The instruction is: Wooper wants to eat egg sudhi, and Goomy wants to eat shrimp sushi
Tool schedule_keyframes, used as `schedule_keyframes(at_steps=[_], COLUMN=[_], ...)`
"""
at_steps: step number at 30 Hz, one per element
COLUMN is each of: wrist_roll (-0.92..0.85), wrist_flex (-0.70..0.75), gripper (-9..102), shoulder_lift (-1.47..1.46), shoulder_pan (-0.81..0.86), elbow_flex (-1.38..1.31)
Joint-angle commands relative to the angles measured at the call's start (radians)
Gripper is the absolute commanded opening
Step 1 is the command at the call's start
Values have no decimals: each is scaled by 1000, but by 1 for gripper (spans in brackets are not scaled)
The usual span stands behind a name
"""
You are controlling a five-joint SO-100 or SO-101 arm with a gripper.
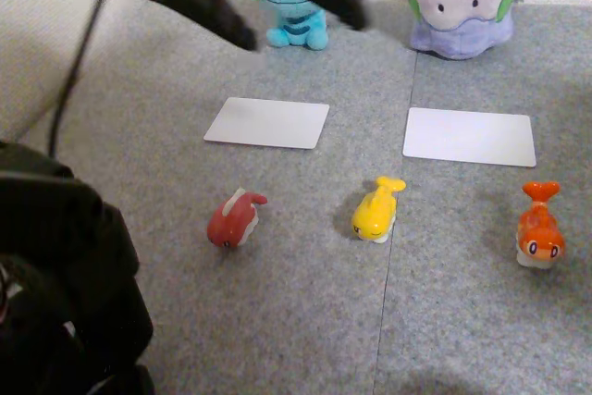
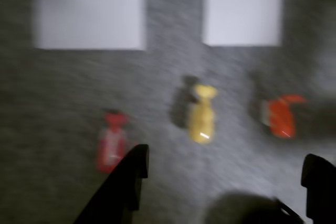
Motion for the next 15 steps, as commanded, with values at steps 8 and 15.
schedule_keyframes(at_steps=[8, 15], wrist_roll=[-146, -123], wrist_flex=[-97, -261], gripper=[34, 34], shoulder_lift=[-430, -715], shoulder_pan=[204, 206], elbow_flex=[-44, -44])
